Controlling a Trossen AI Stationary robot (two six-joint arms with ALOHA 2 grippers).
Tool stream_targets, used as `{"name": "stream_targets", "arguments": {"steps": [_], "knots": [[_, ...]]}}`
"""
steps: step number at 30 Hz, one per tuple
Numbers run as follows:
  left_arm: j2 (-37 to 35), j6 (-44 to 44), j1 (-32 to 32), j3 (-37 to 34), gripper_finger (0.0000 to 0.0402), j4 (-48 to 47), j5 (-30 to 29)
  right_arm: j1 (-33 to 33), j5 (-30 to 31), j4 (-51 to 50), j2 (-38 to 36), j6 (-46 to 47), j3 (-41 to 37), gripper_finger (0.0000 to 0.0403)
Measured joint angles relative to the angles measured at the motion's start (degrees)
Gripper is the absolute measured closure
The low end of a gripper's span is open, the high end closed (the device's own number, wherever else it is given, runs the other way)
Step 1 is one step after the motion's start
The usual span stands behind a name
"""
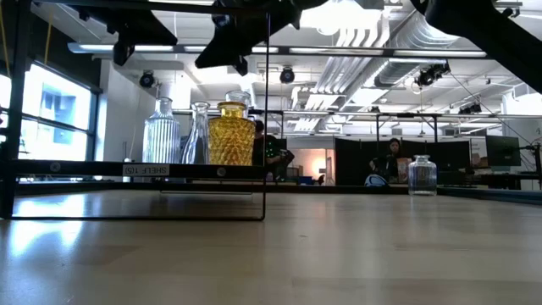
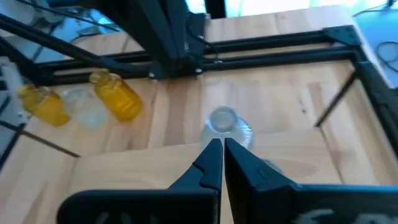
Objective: Sort vases onto shelf
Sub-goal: Adjust the transparent vase on the shelf
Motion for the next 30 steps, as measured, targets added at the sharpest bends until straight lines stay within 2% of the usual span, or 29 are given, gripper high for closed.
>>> {"name": "stream_targets", "arguments": {"steps": [5, 10, 14, 21, 26, 30], "knots": [[3.67, 2.77, 3.74, 0.00, 0.0401, 0.70, 0.15, -1.30, 3.40, 1.22, -0.29, 2.03, 0.00, 0.0403], [10.14, 5.09, 7.79, 0.96, 0.0401, 0.83, 2.94, -2.27, 6.36, 1.34, -1.54, 3.47, 0.00, 0.0402], [16.23, 10.03, 10.69, 6.24, 0.0401, -1.93, 6.27, -2.64, 6.70, 0.43, -3.02, 3.86, 0.00, 0.0402], [26.89, 21.66, 16.79, 18.57, 0.0401, -12.78, 10.68, -2.74, 8.78, -1.76, -7.00, 4.12, 0.00, 0.0402], [32.88, 27.82, 20.79, 23.37, 0.0401, -18.51, 17.50, -2.58, 12.14, -5.65, -10.11, 3.89, 0.00, 0.0402], [36.86, 32.56, 22.32, 25.61, 0.0401, -22.12, 17.56, -2.60, 13.86, -8.14, -12.21, 3.76, 0.00, 0.0402]]}}
